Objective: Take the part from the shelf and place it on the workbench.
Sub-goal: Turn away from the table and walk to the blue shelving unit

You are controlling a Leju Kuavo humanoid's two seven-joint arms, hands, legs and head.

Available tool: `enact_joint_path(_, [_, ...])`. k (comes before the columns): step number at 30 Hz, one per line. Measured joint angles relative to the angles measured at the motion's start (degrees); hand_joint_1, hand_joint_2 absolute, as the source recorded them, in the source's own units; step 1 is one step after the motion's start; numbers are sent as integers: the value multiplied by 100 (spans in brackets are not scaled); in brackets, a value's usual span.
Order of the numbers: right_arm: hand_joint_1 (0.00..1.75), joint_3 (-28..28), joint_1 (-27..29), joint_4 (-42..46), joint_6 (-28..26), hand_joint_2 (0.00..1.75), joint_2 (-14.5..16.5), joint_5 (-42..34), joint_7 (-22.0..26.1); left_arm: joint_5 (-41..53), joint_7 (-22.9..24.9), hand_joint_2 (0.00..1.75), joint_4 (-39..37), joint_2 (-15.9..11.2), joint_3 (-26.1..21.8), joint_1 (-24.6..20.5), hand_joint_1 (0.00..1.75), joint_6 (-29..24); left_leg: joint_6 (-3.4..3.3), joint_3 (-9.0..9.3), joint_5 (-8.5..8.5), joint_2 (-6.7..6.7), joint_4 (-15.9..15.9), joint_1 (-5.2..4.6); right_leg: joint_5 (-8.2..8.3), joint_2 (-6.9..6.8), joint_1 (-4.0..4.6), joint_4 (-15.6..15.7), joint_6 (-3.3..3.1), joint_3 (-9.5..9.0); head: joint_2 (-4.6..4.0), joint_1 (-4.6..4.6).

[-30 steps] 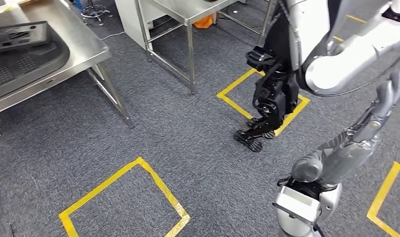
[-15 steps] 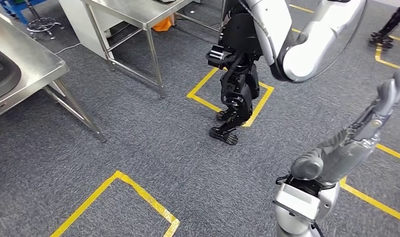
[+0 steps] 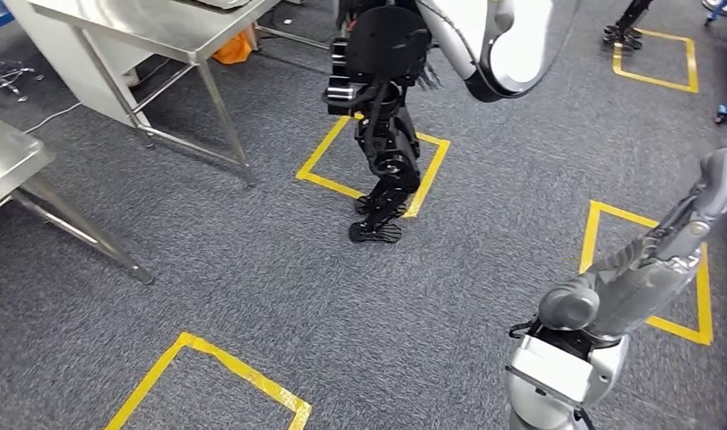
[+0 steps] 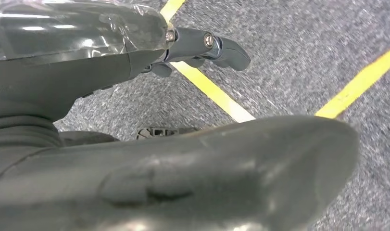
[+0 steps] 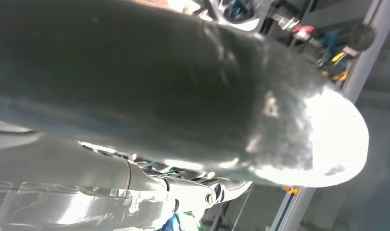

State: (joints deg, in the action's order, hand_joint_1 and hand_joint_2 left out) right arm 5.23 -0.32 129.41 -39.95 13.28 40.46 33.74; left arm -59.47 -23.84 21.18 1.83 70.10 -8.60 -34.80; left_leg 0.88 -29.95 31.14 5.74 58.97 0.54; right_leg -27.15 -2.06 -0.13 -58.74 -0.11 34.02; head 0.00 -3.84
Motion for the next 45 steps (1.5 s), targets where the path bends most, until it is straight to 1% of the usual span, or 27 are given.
enact_joint_path(1, [0,8,-4,8,0,0,7,-1,4,3,1,0,0,1,0,-7,0,0,23,-53,110,-126,159,14,13,56,-12,17,-35,-9,0,13])
enact_joint_path(3, [0,20,-10,19,0,0,20,-2,9,9,1,0,0,1,1,-5,0,0,40,-346,456,-419,818,22,20,174,-14,27,-86,-19,0,48])
enact_joint_path(5, [0,28,-7,20,0,0,27,-2,13,20,1,0,0,0,2,18,0,3,39,-710,692,-514,1519,17,17,321,-1,21,-112,-23,0,68])
enact_joint_path(6, [0,32,-5,20,0,0,30,-1,16,28,-1,0,0,-2,2,28,0,8,33,-793,651,-529,1631,16,16,406,4,16,-114,-28,0,71])
enact_joint_path(7, [0,37,-4,20,0,0,33,-1,19,38,-5,0,0,-4,3,32,0,12,22,-768,494,-542,1508,16,14,491,4,9,-111,-36,0,74])
enact_joint_path(8, [0,41,-3,20,0,0,36,0,21,48,-10,0,0,-6,4,32,0,16,7,-652,263,-577,1192,20,7,575,2,-3,-104,-45,0,76])
enact_joint_path(10, [0,49,-5,20,0,0,40,0,25,60,-19,0,0,-9,8,29,0,20,-19,-378,-99,-809,446,49,-21,723,2,-54,-68,-32,0,87])
enact_joint_path(12, [0,55,-5,21,0,0,41,-1,25,60,-24,0,0,-10,16,32,0,22,-34,-268,-180,-986,107,55,-37,843,-11,-93,-8,14,0,93])
enact_joint_path(14, [0,62,0,23,0,0,43,-2,27,61,-25,0,0,-10,31,24,0,24,-87,-257,-189,-921,66,37,-32,916,-38,-94,59,42,0,93])
enact_joint_path(16, [0,69,0,24,0,0,44,-3,33,65,-26,0,0,-10,39,6,0,25,-162,-234,-223,-813,10,40,-140,704,-32,-242,115,104,0,65])
enact_joint_path(18, [0,73,-5,25,0,0,44,-10,42,67,-27,0,0,-11,45,10,0,26,-204,-219,-236,-692,-22,39,-466,384,-26,-804,162,354,0,13])
enact_joint_path(20, [0,75,-2,25,0,0,44,-25,49,66,-26,0,-1,-16,50,31,0,26,-221,-220,-226,-561,-21,28,-757,279,-50,-1495,202,686,0,-11])
enact_joint_path(21, [0,78,0,25,0,0,44,-31,53,66,-26,0,-2,-19,51,35,0,26,-222,-219,-219,-503,-19,25,-770,265,-63,-1643,211,759,0,-14])
enact_joint_path(22, [0,80,1,25,0,0,44,-40,58,66,-26,0,-2,-21,52,33,0,26,-219,-212,-211,-455,-19,24,-673,254,-73,-1577,215,726,0,-15])
enact_joint_path(24, [0,86,0,25,0,0,44,-55,71,64,-27,0,-1,-21,56,28,0,26,-190,-176,-183,-381,-19,26,-294,178,-81,-862,207,371,0,-24])
enact_joint_path(26, [0,91,-1,25,0,0,46,-74,79,56,-20,0,-1,-22,58,21,0,26,-137,-141,-150,-336,-15,12,-68,86,-46,-206,163,48,0,-24])
enact_joint_path(28, [0,98,-1,25,0,0,49,-85,84,45,-3,0,-1,-22,61,6,0,26,-79,-119,-132,-304,-21,1,-65,89,0,-63,98,-14,0,-8])
enact_joint_path(31, [0,106,-6,26,0,0,56,-85,93,40,13,0,0,-16,64,-21,0,26,19,-101,-29,-319,72,34,-42,164,2,0,-11,-52,0,14])
enact_joint_path(33, [0,113,-11,28,0,0,69,-87,99,41,16,0,0,-15,68,-27,0,26,51,-298,258,-425,565,43,-31,197,-7,32,-77,-84,0,48])
enact_joint_path(35, [0,120,-9,28,0,0,84,-94,106,38,16,0,0,-15,75,-15,0,26,55,-682,569,-494,1330,34,-43,249,6,29,-116,-92,0,76])
enact_joint_path(36, [0,123,-6,28,0,0,87,-98,109,34,16,0,0,-15,78,-7,0,26,50,-820,612,-509,1573,31,-49,285,14,26,-124,-98,0,80])
enact_joint_path(37, [0,126,-4,28,0,0,89,-103,112,32,16,0,0,-15,79,-3,0,26,38,-867,540,-520,1611,28,-56,329,19,22,-128,-108,0,82])
enact_joint_path(38, [0,130,-2,28,0,0,89,-105,115,29,16,0,0,-16,79,-3,0,25,19,-799,356,-535,1403,26,-66,374,21,16,-126,-124,0,85])
enact_joint_path(40, [0,137,-1,28,0,0,90,-106,122,28,16,0,0,-17,79,-6,0,24,-29,-497,-73,-639,645,23,-98,452,30,-12,-100,-149,0,93])
enact_joint_path(41, [0,140,-2,28,0,0,91,-106,125,28,17,0,0,-17,80,-8,0,24,-45,-378,-200,-700,335,26,-116,490,31,-34,-79,-145,0,97])
enact_joint_path(43, [0,146,0,28,0,0,92,-107,128,26,17,0,0,-17,81,-9,0,24,-70,-301,-240,-769,86,11,-128,548,21,-54,-25,-115,0,102])
enact_joint_path(45, [0,152,5,29,0,0,92,-109,128,23,16,0,0,-16,80,-12,0,21,-121,-295,-261,-716,36,4,-136,582,-6,-71,30,-94,0,104])
